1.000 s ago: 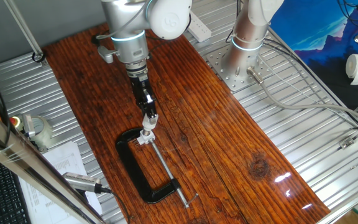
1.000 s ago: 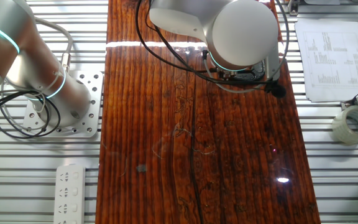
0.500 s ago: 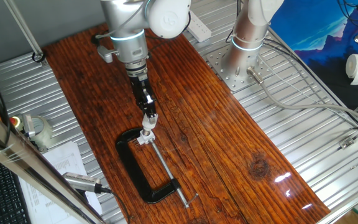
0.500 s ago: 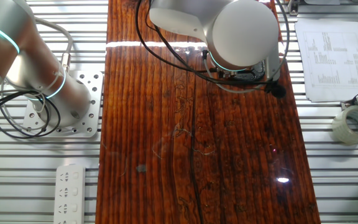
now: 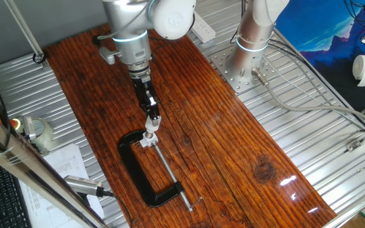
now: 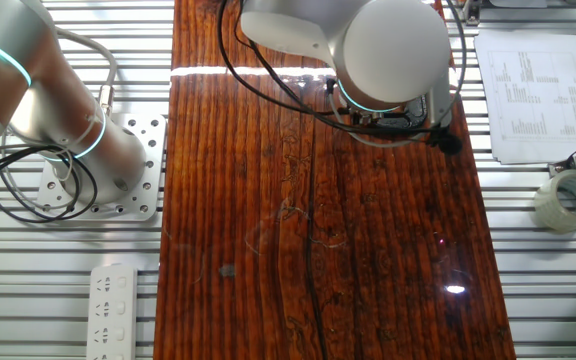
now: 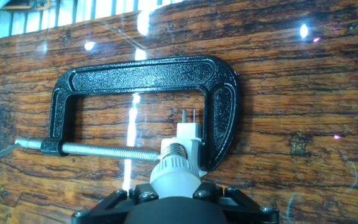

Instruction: Install the light bulb by rotating it

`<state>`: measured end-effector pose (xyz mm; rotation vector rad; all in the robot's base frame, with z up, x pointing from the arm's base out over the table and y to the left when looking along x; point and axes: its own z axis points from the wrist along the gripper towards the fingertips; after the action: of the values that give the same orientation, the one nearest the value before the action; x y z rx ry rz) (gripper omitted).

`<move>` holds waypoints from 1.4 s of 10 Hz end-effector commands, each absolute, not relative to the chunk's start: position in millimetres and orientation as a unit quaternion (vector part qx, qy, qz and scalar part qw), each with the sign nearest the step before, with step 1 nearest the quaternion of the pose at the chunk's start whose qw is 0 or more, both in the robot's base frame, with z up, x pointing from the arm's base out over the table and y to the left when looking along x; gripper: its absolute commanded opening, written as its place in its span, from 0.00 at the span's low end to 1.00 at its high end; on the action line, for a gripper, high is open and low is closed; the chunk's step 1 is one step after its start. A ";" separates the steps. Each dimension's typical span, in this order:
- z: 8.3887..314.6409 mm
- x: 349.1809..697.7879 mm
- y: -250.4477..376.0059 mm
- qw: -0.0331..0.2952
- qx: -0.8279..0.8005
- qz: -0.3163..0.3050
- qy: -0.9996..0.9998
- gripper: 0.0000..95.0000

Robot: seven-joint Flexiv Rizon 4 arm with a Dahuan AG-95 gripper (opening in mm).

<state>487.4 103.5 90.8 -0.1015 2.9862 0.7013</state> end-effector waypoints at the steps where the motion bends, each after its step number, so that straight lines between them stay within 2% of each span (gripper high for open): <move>1: 95.1 486.9 103.2 0.028 -0.036 0.225 0.973 0.40; 4: 101.9 491.8 104.6 0.005 -0.055 0.197 0.979 0.40; 14: 118.6 503.1 108.0 -0.025 -0.088 0.145 0.985 0.40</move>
<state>502.9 108.8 118.6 -0.2806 3.1457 0.4654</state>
